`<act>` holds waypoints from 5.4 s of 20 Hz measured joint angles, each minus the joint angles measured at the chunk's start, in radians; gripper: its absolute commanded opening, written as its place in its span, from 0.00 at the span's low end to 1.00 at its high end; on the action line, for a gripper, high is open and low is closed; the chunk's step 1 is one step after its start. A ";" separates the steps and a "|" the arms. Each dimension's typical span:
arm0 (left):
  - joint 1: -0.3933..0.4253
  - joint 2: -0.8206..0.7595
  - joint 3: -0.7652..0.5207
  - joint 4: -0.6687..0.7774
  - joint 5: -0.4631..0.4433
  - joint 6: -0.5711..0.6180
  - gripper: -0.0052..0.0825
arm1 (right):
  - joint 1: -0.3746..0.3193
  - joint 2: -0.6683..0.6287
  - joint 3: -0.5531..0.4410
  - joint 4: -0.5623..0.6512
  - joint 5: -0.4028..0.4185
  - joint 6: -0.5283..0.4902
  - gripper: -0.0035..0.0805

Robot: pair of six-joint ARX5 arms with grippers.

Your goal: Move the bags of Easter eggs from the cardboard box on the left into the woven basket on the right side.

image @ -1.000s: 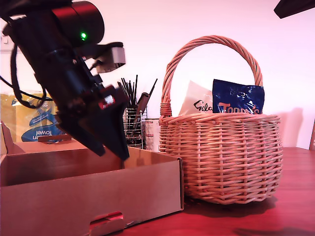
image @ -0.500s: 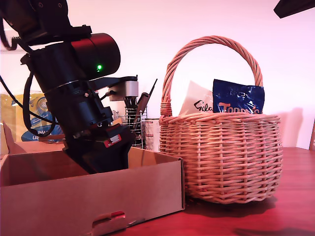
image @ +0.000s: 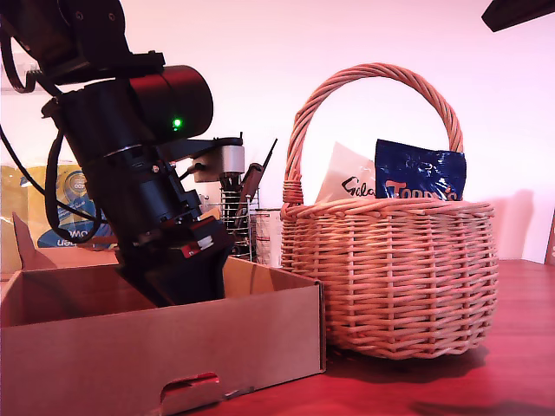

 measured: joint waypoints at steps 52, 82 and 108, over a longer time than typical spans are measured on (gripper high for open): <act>-0.295 -0.056 0.089 0.747 -0.153 -0.313 0.24 | 0.000 -0.202 0.002 -0.153 0.241 -0.022 0.03; -0.312 0.097 0.174 0.717 -0.219 -0.342 0.89 | 0.000 -0.204 0.002 -0.151 0.237 -0.023 0.03; -0.203 -0.634 -0.290 0.464 -0.388 -0.326 0.04 | -0.145 -0.204 -0.216 0.335 0.248 0.288 0.03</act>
